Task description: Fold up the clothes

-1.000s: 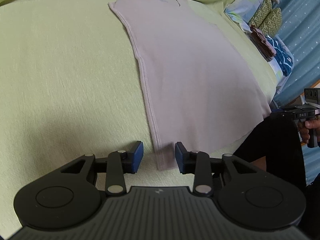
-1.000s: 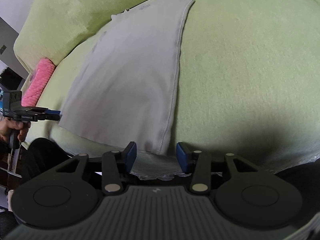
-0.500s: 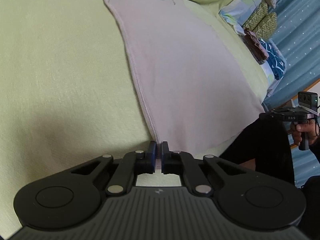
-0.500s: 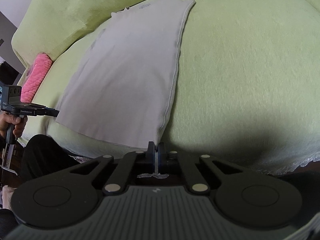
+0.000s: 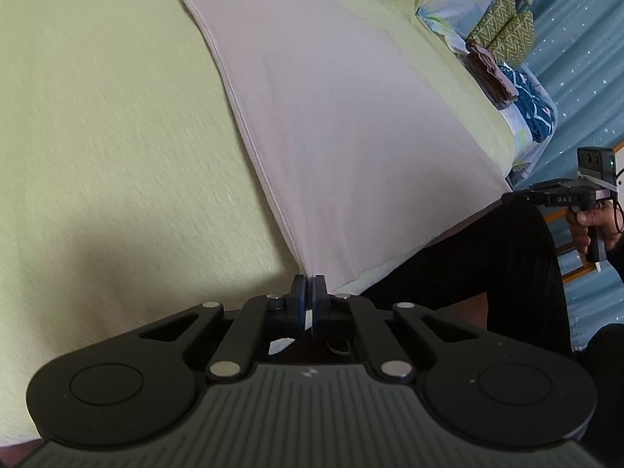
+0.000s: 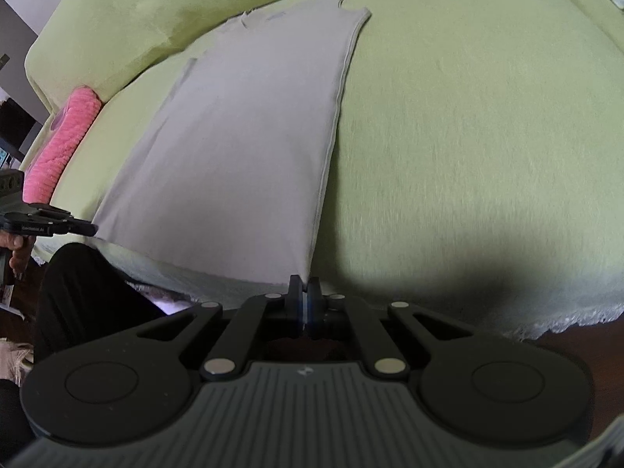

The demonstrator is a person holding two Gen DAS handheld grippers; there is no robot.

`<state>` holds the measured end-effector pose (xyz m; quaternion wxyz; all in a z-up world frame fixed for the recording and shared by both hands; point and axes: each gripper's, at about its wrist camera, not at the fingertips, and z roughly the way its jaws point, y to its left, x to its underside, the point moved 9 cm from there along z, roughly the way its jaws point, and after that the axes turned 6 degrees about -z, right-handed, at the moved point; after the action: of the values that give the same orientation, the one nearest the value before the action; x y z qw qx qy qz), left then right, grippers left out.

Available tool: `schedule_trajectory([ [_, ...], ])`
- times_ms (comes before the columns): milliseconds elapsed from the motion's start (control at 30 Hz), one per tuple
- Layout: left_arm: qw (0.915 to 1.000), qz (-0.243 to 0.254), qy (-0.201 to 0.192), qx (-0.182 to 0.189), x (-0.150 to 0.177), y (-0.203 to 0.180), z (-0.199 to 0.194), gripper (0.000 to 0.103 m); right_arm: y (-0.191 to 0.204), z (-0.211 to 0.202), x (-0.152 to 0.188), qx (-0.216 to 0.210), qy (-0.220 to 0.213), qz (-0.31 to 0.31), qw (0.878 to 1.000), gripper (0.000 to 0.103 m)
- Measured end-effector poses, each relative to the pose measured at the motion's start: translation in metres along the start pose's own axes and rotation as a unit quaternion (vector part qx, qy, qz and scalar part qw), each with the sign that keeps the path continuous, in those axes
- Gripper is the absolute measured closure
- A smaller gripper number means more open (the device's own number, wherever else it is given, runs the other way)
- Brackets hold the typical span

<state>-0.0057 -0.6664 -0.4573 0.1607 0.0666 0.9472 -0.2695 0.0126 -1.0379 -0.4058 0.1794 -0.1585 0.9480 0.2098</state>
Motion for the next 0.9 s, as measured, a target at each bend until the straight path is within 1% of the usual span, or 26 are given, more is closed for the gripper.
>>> schedule_trajectory([
  [133, 1.0000, 0.004, 0.005, -0.005, 0.001, -0.003, 0.001, 0.103, -0.017, -0.001, 0.010, 0.031, 0.009, 0.000, 0.999, 0.103],
  [233, 0.9997, 0.008, 0.014, -0.019, 0.002, 0.000, -0.002, 0.103, -0.019, -0.005, 0.012, 0.020, -0.001, 0.009, 1.000, 0.103],
  [267, 0.9994, 0.013, 0.017, -0.026, 0.004, 0.002, -0.005, 0.103, -0.017, -0.006, 0.011, 0.018, -0.008, 0.009, 1.000, 0.101],
  [333, 0.9981, 0.023, 0.021, -0.053, 0.007, 0.007, -0.012, 0.103, -0.014, -0.011, 0.007, 0.018, -0.026, 0.005, 0.999, 0.098],
  [400, 0.9971, 0.023, 0.009, -0.072, 0.004, 0.012, -0.022, 0.103, -0.009, -0.016, 0.000, 0.024, -0.047, -0.001, 0.999, 0.089],
  [433, 0.9967, 0.021, 0.000, -0.078, 0.001, 0.013, -0.027, 0.103, -0.007, -0.018, -0.003, 0.026, -0.055, -0.005, 0.998, 0.087],
  [500, 0.9948, 0.022, -0.029, -0.095, -0.011, 0.016, -0.040, 0.100, -0.002, -0.022, -0.014, 0.035, -0.076, -0.019, 0.996, 0.084],
  [600, 0.9905, 0.043, -0.065, -0.114, -0.034, 0.010, -0.048, 0.100, 0.009, -0.026, -0.033, 0.046, -0.107, -0.041, 0.992, 0.081],
  [733, 0.9864, 0.075, -0.099, -0.107, -0.068, -0.008, -0.040, 0.100, 0.026, -0.032, -0.060, 0.060, -0.139, -0.080, 0.985, 0.080],
  [767, 0.9855, 0.086, -0.103, -0.104, -0.076, -0.014, -0.034, 0.098, 0.030, -0.034, -0.066, 0.062, -0.147, -0.090, 0.983, 0.080],
  [800, 0.9845, 0.098, -0.104, -0.101, -0.083, -0.021, -0.028, 0.090, 0.036, -0.035, -0.073, 0.064, -0.155, -0.101, 0.981, 0.080],
  [867, 0.9826, 0.118, -0.102, -0.101, -0.094, -0.033, -0.012, 0.082, 0.045, -0.039, -0.082, 0.063, -0.170, -0.116, 0.977, 0.080],
  [900, 0.9819, 0.123, -0.101, -0.103, -0.098, -0.035, -0.003, 0.082, 0.051, -0.039, -0.089, 0.060, -0.180, -0.121, 0.974, 0.080],
])
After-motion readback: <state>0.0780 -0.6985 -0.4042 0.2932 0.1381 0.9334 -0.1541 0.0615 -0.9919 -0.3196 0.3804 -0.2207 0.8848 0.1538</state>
